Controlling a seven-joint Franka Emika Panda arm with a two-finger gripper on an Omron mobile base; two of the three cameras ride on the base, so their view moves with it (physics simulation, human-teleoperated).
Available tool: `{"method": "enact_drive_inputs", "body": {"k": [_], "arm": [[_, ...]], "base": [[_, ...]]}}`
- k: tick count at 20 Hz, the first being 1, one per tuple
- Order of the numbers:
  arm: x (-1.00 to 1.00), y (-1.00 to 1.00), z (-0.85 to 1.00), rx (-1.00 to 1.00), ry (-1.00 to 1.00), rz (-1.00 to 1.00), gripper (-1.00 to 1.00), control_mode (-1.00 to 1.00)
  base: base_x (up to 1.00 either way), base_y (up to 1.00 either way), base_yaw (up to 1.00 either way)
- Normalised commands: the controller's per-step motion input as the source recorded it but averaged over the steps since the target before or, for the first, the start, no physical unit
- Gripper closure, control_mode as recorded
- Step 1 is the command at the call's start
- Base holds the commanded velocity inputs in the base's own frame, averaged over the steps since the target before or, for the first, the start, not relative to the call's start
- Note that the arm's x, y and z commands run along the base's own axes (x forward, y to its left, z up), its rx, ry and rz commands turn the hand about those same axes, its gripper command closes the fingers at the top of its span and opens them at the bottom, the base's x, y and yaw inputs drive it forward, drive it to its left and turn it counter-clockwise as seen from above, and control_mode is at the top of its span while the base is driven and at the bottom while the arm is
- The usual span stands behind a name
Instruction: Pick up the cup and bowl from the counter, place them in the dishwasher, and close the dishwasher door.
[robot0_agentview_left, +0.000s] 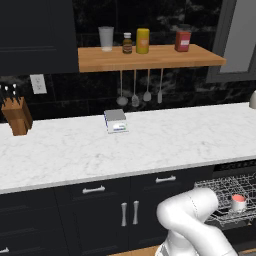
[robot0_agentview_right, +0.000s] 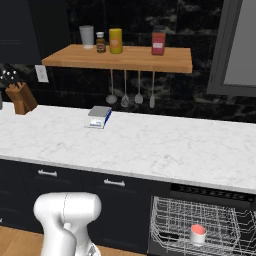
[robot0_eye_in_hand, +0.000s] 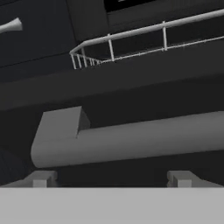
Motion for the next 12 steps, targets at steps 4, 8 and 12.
{"method": "enact_drive_inputs", "body": {"k": [4,8,12], "arm": [[0.58,0.0,-0.49,0.07,-0.47,0.0,-1.0,-1.0],[0.66,0.2,-0.04,0.01,-0.7,0.0,-1.0,-1.0],[0.95,0.46,0.1,0.0,-0.79,0.0,-1.0,-1.0]], "base": [[0.0,0.0,0.0],[0.0,0.0,0.0],[0.0,0.0,0.0]]}}
